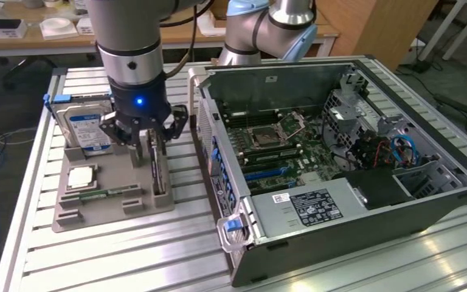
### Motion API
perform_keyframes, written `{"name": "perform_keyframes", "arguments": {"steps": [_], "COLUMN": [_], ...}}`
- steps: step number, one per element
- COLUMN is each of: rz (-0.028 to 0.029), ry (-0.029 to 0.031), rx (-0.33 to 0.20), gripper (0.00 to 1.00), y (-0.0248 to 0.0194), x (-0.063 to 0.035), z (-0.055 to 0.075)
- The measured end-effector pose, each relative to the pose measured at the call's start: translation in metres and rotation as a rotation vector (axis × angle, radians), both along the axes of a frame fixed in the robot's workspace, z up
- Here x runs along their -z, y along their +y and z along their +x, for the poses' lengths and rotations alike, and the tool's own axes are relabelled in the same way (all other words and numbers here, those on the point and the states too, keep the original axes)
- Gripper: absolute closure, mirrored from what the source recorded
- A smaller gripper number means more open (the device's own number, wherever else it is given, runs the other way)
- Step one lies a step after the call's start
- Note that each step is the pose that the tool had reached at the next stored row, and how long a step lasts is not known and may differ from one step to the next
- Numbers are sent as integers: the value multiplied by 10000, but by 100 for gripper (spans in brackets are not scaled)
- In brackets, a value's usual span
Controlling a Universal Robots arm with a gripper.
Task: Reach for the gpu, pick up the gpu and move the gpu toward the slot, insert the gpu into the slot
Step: 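Pick up the gpu and move the gpu toward the slot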
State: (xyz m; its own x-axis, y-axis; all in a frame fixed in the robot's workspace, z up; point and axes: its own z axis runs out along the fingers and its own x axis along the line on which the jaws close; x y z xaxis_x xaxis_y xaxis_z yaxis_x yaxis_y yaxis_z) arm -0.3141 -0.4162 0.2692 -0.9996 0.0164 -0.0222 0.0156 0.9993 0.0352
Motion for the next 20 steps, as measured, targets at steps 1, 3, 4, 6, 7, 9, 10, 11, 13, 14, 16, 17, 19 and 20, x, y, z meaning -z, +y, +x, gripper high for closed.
{"name": "perform_keyframes", "arguments": {"steps": [1,3,4,6,7,9,10,11,13,14,16,17,19,20], "rz": [0,0,0,1,1,1,1,0,1,1,-2,-2,6,8], "ry": [1,3,4,7,11,18,20,22,22,23,29,28,25,25], "rx": [-27,-50,-56,-59,-59,-58,-58,-58,-59,-59,-59,-59,-60,-61], "gripper": [52,52,52,52,52,52,52,52,52,52,52,52,52,52], "y": [1,2,2,3,3,3,3,3,3,3,2,3,9,17], "x": [18,55,73,110,128,165,183,200,234,241,242,244,255,261], "z": [1,1,0,0,0,0,0,0,0,0,-1,-1,1,1]}}
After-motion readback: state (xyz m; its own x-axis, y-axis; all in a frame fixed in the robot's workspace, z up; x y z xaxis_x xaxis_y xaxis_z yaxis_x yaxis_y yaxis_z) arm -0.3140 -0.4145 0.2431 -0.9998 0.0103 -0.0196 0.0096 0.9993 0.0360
